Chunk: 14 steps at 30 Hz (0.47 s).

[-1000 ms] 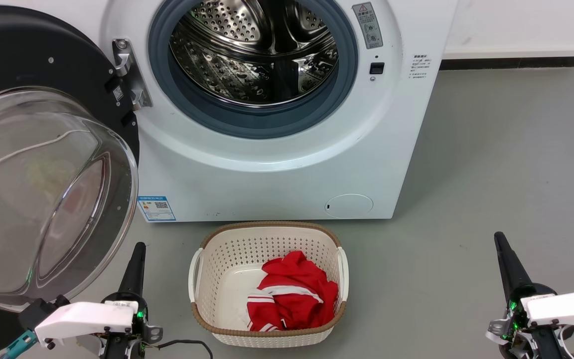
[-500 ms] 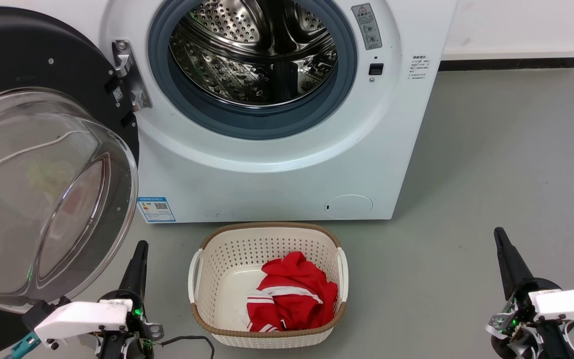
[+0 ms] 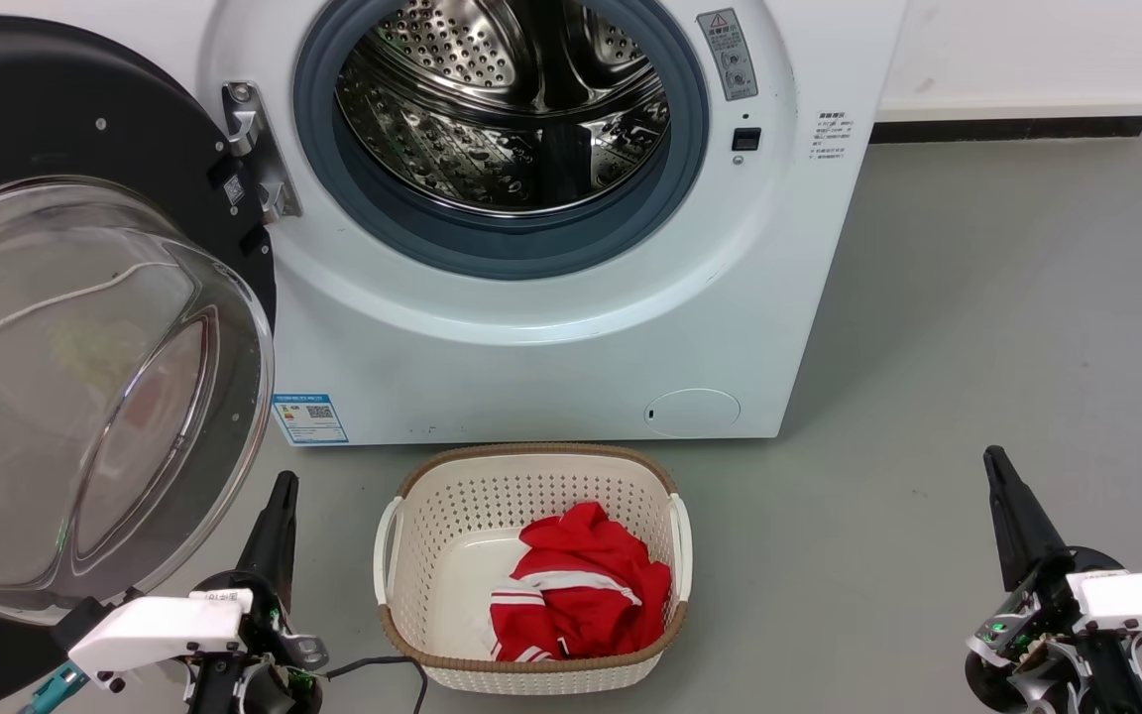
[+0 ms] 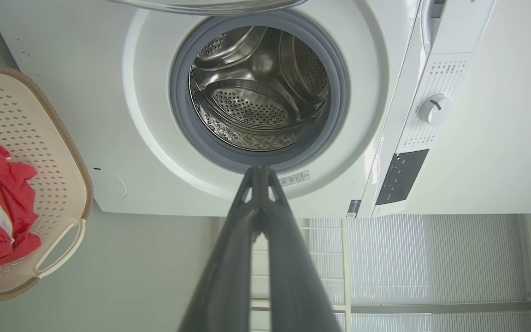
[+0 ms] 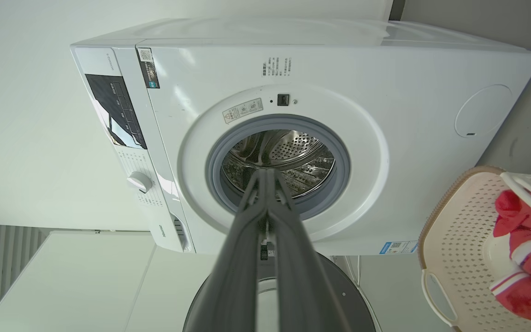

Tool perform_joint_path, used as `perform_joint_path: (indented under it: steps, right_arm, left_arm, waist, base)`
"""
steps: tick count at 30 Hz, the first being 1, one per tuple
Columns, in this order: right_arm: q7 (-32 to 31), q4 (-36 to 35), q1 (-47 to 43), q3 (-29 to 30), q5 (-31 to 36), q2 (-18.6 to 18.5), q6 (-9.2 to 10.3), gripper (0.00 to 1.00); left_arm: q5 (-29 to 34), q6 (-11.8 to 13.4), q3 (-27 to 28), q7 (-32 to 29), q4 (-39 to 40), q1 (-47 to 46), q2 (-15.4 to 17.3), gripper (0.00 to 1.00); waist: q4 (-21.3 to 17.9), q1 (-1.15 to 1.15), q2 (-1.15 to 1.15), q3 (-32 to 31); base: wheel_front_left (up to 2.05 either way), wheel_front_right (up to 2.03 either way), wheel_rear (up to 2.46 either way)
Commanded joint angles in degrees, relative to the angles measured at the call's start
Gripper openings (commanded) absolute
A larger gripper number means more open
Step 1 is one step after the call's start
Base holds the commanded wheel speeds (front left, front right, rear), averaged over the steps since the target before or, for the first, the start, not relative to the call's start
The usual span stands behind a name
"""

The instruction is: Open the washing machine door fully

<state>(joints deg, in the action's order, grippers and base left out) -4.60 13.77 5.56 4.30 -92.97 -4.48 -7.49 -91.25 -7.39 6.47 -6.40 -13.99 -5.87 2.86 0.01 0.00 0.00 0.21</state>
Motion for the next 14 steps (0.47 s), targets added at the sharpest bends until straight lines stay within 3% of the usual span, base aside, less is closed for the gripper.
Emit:
perform_joint_path:
  steps: [1, 14]
  right_arm:
    - [-0.35, 0.18, 0.80, 0.17, -0.95, 0.13, 0.00, 0.00]
    - [-0.64, 0.24, 0.87, 0.46, -0.84, 0.38, 0.00, 0.00]
  left_arm:
    - [-0.89, -0.18, 0.18, -0.24, -0.15, -0.65, 0.03, 0.00]
    - [-1.19, -0.20, 0.16, -0.36, -0.17, -0.68, 0.03, 0.00]
  waist:
    - [0.00, 0.00, 0.00, -0.01]
    - [-0.01, 0.00, 0.00, -0.03]
  base:
    - [0.00, 0.00, 0.00]
    - [0.00, 0.00, 0.00]
